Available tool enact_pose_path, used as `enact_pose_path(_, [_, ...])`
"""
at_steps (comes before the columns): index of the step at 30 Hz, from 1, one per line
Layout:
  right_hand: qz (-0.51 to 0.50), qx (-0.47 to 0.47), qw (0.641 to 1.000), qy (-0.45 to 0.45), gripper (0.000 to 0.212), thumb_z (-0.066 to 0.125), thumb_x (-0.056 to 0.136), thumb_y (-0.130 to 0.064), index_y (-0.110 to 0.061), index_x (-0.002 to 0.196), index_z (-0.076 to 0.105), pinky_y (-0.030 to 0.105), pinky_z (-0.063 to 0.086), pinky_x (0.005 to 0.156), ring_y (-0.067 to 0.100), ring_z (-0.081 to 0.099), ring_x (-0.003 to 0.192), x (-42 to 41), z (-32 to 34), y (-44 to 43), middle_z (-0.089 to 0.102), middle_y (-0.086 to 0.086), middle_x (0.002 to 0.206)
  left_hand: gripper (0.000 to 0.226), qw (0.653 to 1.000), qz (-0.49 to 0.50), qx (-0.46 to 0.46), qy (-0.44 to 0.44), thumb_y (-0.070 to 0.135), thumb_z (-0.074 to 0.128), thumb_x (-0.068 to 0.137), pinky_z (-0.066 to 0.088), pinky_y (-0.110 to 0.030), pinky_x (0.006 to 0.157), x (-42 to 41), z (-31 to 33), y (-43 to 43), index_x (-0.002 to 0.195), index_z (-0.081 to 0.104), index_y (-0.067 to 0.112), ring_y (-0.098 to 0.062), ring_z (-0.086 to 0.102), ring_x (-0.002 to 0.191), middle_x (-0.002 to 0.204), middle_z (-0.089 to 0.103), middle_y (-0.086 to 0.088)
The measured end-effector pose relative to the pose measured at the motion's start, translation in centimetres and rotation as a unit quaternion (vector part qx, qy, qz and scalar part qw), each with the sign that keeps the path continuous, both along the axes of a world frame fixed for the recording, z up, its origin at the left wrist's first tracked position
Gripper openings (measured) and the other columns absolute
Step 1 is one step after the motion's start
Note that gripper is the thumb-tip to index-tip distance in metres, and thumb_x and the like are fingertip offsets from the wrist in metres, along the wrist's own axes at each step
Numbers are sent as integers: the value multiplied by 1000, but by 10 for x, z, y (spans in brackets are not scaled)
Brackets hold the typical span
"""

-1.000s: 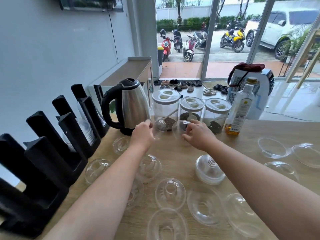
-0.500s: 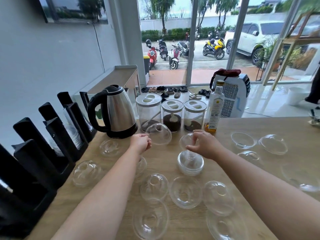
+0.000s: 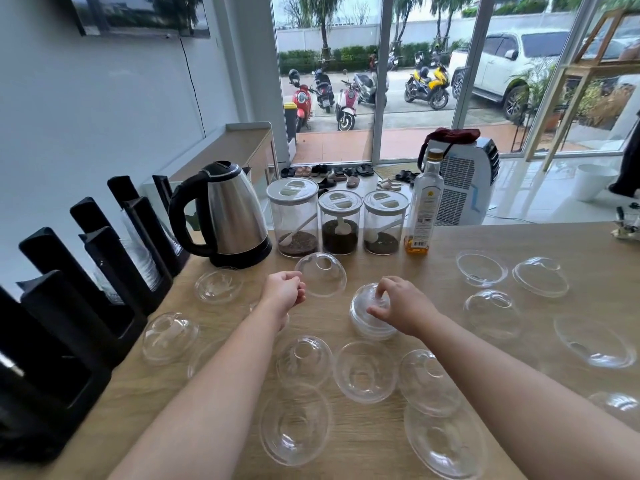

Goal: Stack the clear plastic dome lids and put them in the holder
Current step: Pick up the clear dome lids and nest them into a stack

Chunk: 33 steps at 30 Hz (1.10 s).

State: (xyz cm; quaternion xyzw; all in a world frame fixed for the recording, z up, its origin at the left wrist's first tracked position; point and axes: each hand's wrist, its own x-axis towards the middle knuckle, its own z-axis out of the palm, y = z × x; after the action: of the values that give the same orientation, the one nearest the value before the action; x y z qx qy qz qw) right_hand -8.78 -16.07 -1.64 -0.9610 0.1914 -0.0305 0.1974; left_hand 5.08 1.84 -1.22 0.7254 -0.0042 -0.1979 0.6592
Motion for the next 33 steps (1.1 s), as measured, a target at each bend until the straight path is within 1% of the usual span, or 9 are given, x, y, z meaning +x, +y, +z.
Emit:
enact_pose_path(5, [20,-38,999,13,37,58,86,-43,-18,113,54,33,39,101,21,41,127,3,-6,6,43,0,142,18,1000,-3,1,3,1,40,97,48,-23,60,0,-4,1,101,57,5,-13,48,59,73,53,-6])
enact_pose_path(9, [24,-65,998,3,37,59,85,-42,-16,112,53,32,41,99,22,43,124,2,-8,11,43,0,141,18,1000,-4,4,4,1,41,96,48,-24,59,1,-7,2,101,57,5,-13,48,59,73,54,-6])
enact_pose_path(16, [20,-66,998,-16,42,63,82,-44,-15,110,53,32,41,102,22,41,127,-3,-13,13,42,1,142,17,1000,-18,4,10,2,42,96,50,-24,62,-1,-8,-3,103,57,6,-13,50,60,74,55,-5])
enact_pose_path(21, [-25,-38,995,-93,38,57,85,-47,-17,108,58,32,40,97,21,46,119,-6,-2,0,53,1,128,18,1000,-26,-4,13,3,42,97,51,-25,64,0,-3,-9,106,57,5,-13,50,60,74,55,-6])
enact_pose_path(24, [-74,45,986,-145,27,59,87,-39,-16,102,61,29,39,87,20,52,109,-5,6,-11,59,2,114,18,998,-48,-27,24,3,44,96,52,-24,64,-4,3,-15,107,58,5,-12,51,59,74,56,-5])
enact_pose_path(26, [-105,142,971,-164,22,60,87,-34,-16,99,63,26,44,78,17,61,92,-3,12,-16,67,1,99,19,995,-76,-48,32,2,45,96,52,-22,61,-10,9,-20,110,59,3,-11,50,59,72,56,-5])
enact_pose_path(28, [-122,276,937,-175,22,62,88,-29,-12,102,65,30,51,73,17,64,76,0,15,-18,70,3,85,21,991,-108,-63,42,1,44,96,52,-18,55,-17,12,-27,113,58,0,-10,48,57,70,55,-5])
enact_pose_path(30, [-128,389,896,-173,22,61,90,-21,-7,107,64,31,51,65,17,62,66,0,14,-19,69,6,79,23,988,-134,-60,50,0,44,96,51,-16,50,-23,14,-35,115,58,-3,-9,48,52,69,54,-5])
enact_pose_path(33, [-150,462,857,-172,20,59,90,-10,-4,108,63,29,50,62,17,59,62,-5,11,-21,65,9,77,23,987,-146,-40,49,-2,44,96,52,-17,51,-27,13,-42,114,58,-3,-8,47,50,69,54,-6])
